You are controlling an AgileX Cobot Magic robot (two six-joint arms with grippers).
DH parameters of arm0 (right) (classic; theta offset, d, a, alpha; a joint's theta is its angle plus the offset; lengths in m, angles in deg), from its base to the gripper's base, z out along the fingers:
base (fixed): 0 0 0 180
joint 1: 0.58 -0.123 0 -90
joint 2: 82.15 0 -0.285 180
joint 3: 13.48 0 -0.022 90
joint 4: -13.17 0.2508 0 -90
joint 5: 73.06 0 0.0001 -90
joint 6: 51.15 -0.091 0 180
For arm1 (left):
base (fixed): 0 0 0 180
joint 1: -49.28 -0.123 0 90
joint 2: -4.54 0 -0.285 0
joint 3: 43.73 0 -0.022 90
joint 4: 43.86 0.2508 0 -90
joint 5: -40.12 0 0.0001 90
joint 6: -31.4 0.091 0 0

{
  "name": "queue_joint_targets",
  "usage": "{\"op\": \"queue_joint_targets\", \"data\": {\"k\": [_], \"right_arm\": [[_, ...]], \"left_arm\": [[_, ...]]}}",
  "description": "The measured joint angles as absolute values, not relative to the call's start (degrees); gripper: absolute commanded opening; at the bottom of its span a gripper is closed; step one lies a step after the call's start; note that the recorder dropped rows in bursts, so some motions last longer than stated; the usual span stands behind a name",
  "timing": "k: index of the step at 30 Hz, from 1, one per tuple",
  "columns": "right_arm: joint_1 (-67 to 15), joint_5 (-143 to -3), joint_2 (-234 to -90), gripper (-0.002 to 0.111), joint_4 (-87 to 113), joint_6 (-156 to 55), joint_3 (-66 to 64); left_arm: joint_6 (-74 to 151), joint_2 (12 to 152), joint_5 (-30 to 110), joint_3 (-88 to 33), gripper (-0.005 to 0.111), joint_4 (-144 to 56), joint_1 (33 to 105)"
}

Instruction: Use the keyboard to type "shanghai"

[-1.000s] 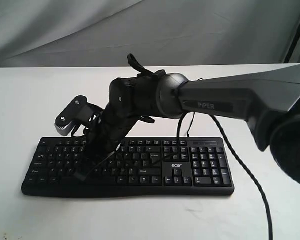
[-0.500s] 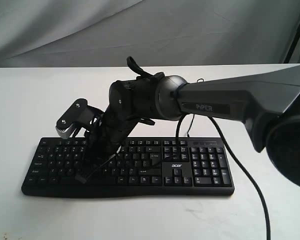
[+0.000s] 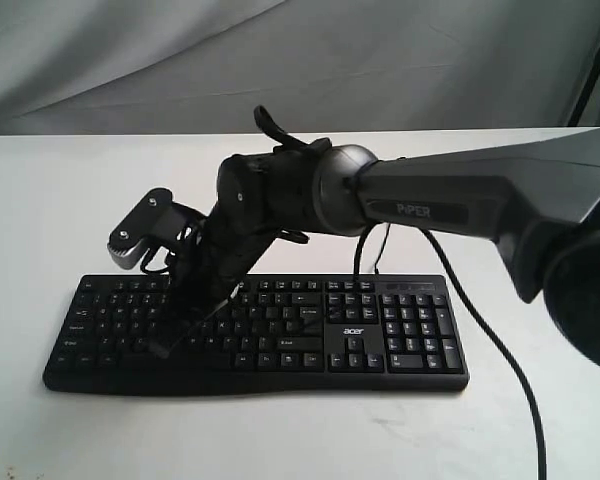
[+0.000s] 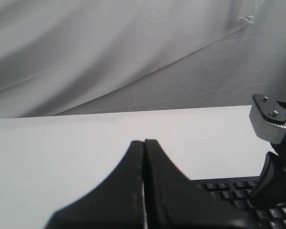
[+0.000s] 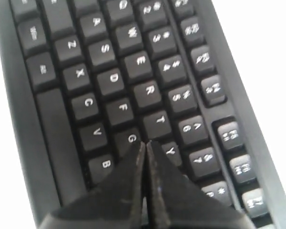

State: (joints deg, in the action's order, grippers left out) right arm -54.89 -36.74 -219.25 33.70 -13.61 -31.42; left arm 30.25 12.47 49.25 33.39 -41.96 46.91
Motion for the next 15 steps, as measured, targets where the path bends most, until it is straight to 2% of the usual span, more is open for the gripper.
{"op": "queue_joint_targets", "data": {"k": [6, 15], "right_arm": [[-56.4, -35.7, -220.2, 0.0, 32.1, -13.6, -37.7], [-60.2, -25.5, -231.3, 0.0, 29.7, -16.1, -58.9]], "left_arm": [[30.3, 12.5, 49.2, 33.4, 0.0, -42.0, 46.9], [30.3, 12.5, 49.2, 33.4, 0.0, -42.0, 46.9]]}}
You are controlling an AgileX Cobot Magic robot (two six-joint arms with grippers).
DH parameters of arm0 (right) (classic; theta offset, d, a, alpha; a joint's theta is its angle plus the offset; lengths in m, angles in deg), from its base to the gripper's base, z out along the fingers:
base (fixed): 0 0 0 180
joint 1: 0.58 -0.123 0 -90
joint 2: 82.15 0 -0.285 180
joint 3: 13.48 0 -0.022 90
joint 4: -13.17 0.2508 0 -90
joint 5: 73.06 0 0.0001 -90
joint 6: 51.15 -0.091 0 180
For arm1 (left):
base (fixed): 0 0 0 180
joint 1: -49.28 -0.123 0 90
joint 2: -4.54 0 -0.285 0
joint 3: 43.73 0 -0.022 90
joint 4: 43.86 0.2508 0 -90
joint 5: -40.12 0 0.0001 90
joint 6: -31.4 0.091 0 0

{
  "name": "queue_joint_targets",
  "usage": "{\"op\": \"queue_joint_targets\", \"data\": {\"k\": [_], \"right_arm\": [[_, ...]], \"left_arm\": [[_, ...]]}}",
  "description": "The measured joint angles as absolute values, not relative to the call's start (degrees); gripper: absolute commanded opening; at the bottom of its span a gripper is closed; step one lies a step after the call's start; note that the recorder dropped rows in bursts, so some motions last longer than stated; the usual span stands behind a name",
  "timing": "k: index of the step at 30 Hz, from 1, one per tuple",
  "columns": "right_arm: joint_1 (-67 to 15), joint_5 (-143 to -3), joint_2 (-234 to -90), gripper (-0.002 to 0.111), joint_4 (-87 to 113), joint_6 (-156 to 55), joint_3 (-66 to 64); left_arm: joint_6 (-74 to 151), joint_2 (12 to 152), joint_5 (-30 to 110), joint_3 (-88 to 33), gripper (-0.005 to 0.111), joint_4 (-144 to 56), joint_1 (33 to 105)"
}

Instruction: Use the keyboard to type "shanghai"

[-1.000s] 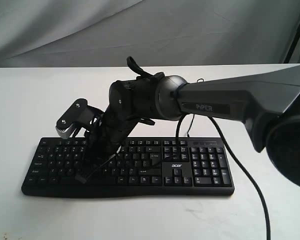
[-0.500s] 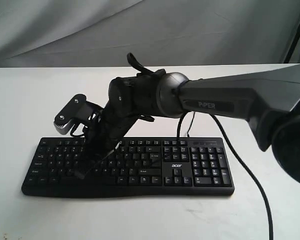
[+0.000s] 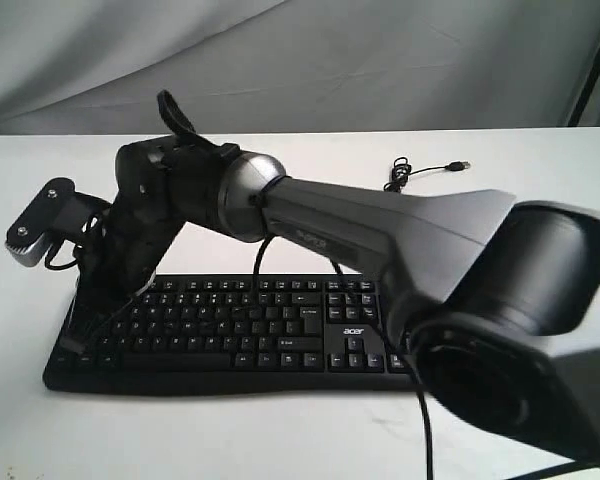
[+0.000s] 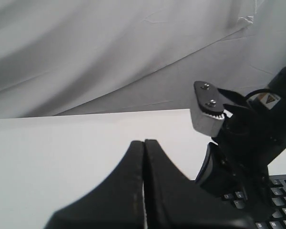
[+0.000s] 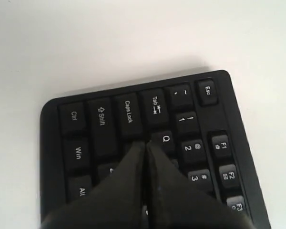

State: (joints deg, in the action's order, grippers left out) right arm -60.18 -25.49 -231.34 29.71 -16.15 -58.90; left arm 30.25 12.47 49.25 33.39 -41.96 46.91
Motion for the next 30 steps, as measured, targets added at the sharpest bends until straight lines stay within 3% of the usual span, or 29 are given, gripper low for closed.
{"op": "queue_joint_targets", "data": {"k": [7, 30], "right_arm": [[-60.5, -22.6, -234.7, 0.0, 29.1, -16.6, -65.3], [-60.5, -22.8, -236.4, 0.0, 30.0, -16.6, -65.8]], "left_arm": [[30.3, 12.5, 49.2, 33.4, 0.0, -42.0, 46.9], [30.3, 12.5, 49.2, 33.4, 0.0, -42.0, 46.9]]}}
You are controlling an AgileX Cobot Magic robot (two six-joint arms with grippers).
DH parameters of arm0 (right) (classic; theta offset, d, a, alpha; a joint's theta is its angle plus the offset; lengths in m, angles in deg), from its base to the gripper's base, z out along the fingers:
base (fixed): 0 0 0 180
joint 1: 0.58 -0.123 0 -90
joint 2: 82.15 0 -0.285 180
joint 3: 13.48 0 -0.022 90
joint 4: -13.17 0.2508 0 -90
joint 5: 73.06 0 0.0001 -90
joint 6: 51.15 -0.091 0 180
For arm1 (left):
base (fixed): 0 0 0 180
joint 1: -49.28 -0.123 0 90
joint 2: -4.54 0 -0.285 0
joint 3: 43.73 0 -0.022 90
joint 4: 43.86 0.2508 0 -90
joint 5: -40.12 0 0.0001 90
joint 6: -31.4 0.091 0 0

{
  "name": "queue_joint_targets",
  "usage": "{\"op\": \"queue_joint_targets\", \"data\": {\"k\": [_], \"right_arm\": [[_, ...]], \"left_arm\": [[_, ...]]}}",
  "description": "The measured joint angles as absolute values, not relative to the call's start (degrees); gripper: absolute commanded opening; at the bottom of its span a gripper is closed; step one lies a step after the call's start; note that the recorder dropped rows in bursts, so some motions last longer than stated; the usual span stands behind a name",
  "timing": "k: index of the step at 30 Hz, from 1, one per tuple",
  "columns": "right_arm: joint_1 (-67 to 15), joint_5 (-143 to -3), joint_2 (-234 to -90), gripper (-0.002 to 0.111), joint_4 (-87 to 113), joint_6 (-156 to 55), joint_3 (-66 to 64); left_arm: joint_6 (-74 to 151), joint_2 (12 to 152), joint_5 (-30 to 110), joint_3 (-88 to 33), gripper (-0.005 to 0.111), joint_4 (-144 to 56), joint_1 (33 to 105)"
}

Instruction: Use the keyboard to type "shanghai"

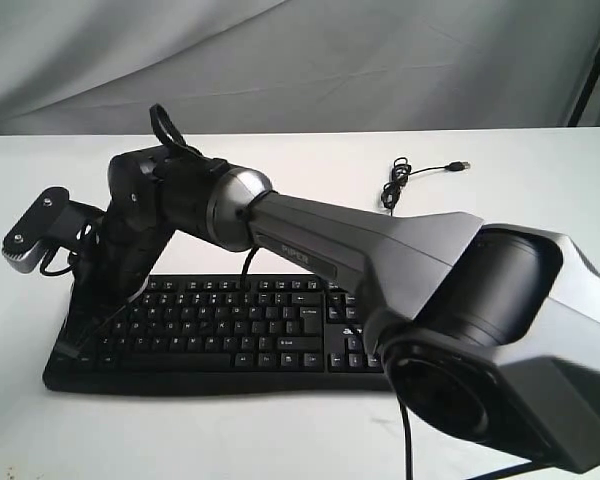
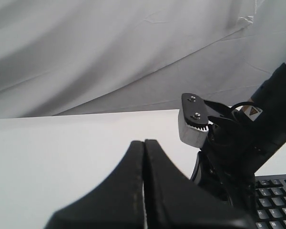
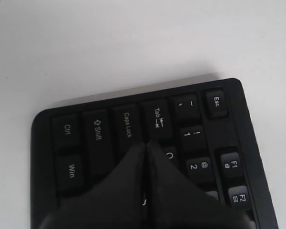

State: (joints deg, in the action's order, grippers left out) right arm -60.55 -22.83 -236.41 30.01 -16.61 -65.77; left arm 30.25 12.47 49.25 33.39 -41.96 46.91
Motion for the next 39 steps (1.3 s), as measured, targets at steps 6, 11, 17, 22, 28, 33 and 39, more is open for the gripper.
{"op": "queue_joint_targets", "data": {"k": [6, 11, 17, 22, 28, 33, 39], "right_arm": [[-60.5, -22.8, -236.4, 0.0, 30.4, -16.5, -65.9], [-60.5, -22.8, -236.5, 0.0, 30.8, -16.5, -65.9], [-60.5, -22.6, -238.3, 0.0, 31.7, -16.3, -65.9], [-60.5, -22.6, -238.3, 0.0, 31.9, -16.3, -65.9], [-60.5, -20.3, -233.9, 0.0, 27.1, -16.8, -65.9], [-57.2, -15.8, -229.3, 0.0, 26.5, -18.2, -60.5], [-52.9, -28.3, -217.1, 0.0, 28.1, -18.4, -35.6]], "left_arm": [[30.3, 12.5, 49.2, 33.4, 0.0, -42.0, 46.9], [30.3, 12.5, 49.2, 33.4, 0.0, -42.0, 46.9], [30.3, 12.5, 49.2, 33.4, 0.0, -42.0, 46.9], [30.3, 12.5, 49.2, 33.4, 0.0, -42.0, 46.9], [30.3, 12.5, 49.2, 33.4, 0.0, -42.0, 46.9], [30.3, 12.5, 49.2, 33.4, 0.0, -42.0, 46.9], [30.3, 12.5, 49.2, 33.4, 0.0, -42.0, 46.9]]}}
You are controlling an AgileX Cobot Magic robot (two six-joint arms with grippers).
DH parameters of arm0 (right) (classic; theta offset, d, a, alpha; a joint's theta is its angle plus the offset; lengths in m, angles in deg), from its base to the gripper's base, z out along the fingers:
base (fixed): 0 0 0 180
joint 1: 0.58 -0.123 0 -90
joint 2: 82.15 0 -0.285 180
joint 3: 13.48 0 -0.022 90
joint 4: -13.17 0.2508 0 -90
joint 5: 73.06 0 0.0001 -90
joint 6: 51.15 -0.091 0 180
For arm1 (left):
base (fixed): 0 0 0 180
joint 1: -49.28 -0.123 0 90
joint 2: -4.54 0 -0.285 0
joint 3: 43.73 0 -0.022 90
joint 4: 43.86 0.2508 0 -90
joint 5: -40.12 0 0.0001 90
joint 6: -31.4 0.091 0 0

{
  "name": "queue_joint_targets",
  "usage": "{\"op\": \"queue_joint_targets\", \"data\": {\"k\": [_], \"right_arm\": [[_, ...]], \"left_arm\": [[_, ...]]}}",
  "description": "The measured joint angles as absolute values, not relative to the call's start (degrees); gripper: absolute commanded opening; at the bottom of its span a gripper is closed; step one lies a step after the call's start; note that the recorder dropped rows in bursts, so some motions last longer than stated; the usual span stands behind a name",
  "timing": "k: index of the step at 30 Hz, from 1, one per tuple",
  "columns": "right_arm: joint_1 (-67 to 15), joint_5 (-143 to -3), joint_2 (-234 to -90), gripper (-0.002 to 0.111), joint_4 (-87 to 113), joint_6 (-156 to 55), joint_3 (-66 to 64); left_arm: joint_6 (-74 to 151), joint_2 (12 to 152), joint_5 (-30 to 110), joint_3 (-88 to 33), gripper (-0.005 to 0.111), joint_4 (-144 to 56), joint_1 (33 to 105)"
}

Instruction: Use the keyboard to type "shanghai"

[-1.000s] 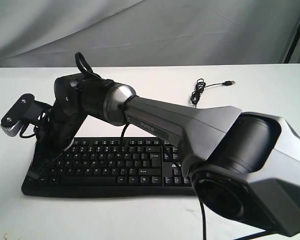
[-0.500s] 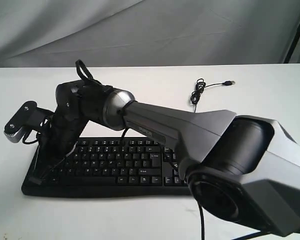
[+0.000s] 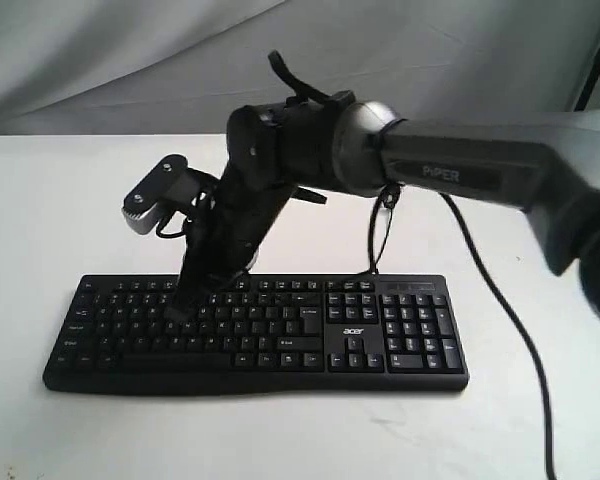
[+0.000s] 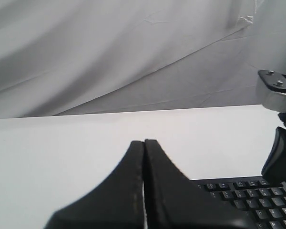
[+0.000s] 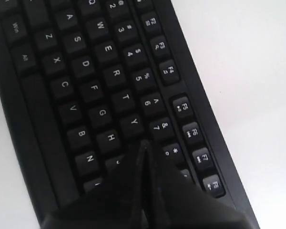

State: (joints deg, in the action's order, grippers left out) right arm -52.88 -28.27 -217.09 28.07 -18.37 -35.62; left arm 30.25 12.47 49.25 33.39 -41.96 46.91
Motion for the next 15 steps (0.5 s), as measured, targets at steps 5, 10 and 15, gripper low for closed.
{"op": "queue_joint_targets", "data": {"k": [5, 10, 15], "right_arm": [[-52.5, -33.1, -214.3, 0.0, 29.3, -18.1, -29.7], [-52.3, -33.8, -215.1, 0.0, 30.3, -17.7, -29.3], [-51.9, -34.5, -216.5, 0.0, 30.9, -17.2, -29.3]], "left_arm": [[30.3, 12.5, 49.2, 33.4, 0.0, -42.0, 46.9], [30.3, 12.5, 49.2, 33.4, 0.0, -42.0, 46.9], [30.3, 12.5, 49.2, 33.4, 0.0, -42.0, 46.9]]}}
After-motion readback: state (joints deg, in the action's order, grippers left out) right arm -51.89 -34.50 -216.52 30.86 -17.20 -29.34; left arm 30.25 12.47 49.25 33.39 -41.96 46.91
